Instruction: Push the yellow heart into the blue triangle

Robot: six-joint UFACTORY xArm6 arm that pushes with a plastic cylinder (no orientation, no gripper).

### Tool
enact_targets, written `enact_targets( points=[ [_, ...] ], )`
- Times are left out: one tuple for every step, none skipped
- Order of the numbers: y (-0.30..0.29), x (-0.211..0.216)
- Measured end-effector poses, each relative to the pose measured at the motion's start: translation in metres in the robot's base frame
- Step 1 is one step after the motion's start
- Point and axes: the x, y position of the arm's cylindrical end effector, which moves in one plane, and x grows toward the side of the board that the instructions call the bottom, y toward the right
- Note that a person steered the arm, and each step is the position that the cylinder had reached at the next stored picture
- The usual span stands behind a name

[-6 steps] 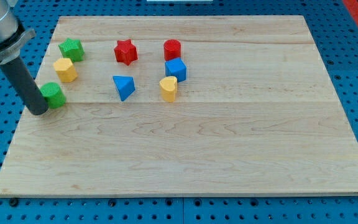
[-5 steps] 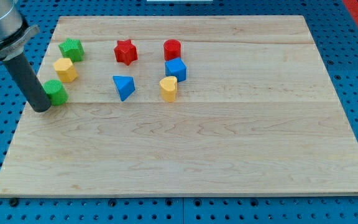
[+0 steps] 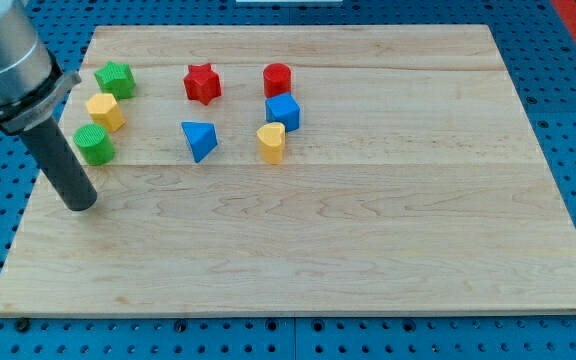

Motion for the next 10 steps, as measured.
enact_targets(
  points=[
    [0.007,0.0],
    [0.009,0.0],
    [0.009,0.0],
    [0.009,0.0],
    [0.036,0.007],
    [0.128,0.005],
    [0.212,-0.016],
    [0.238,-0.06],
    [0.233,-0.084],
    [0.222,-0.088]
  ],
)
